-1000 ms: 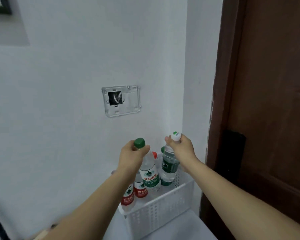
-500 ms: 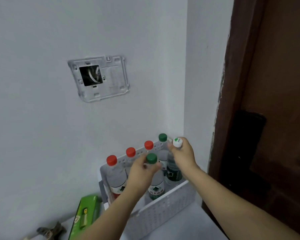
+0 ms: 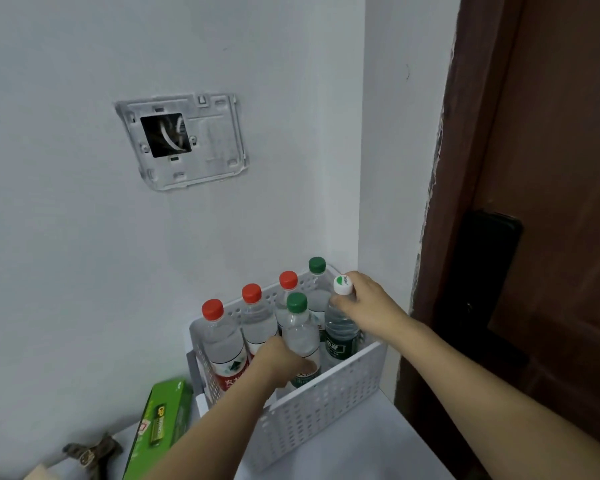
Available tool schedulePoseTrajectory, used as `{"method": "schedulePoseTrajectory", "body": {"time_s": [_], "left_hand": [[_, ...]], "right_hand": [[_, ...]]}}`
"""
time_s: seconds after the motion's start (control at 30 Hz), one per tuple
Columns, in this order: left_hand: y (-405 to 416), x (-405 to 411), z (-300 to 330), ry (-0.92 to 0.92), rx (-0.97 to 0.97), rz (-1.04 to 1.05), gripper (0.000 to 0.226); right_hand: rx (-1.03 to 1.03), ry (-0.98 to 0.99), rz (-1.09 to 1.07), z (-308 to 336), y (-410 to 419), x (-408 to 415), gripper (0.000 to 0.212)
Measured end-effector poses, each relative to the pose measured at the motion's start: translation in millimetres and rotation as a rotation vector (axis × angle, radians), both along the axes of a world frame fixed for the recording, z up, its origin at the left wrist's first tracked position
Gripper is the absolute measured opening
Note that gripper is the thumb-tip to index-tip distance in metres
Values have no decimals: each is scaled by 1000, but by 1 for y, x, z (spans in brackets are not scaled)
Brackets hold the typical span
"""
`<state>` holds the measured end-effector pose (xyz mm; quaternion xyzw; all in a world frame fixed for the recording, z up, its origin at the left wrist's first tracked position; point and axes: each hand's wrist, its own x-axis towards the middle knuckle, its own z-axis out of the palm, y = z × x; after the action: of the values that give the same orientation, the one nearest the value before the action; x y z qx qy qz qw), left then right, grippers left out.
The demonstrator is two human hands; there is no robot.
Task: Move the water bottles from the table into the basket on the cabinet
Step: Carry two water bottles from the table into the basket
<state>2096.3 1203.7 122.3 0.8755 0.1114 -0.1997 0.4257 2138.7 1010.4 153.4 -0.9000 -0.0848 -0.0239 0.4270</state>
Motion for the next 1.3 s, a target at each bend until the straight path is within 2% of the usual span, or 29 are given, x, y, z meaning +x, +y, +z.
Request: {"method": "schedulePoseTrajectory", "body": {"time_s": [0.13,0.3,0.57,0.77,0.83,0.9,1.0,1.13,1.23,1.3], "left_hand": [[-2,7,-2,41,-10,10,43],[-9,14,-7,-60,-55,52,47],[-8,15,-16,-104,-149,103,47],[-9,19,-17,-100,-99,59,49],[-11,16,-12,-91,-55,19,43],[-13,11,-4,-86,-13,-30,36],[-12,8,8,-101,-9,-6,39],[-12,-5,40,-274,-19,35,33],[-17,-24,73,-515,50,48,30],[-23,-38,92,-705,74,23,39]], "right_hand": [[32,-60,7,0,-2,5,21],[95,-80,1,-2,-4,8,19],[96,-79,3,-8,4,6,25],[94,-86,9,-9,5,2,30],[61,-80,11,-5,4,-2,32],[29,-75,9,-1,2,-11,38],[-8,-71,-29,9,-6,-29,47],[-89,-92,-169,31,-22,-65,58],[-118,-132,-255,55,-36,-97,59],[-144,-163,-314,70,-43,-123,59]]}}
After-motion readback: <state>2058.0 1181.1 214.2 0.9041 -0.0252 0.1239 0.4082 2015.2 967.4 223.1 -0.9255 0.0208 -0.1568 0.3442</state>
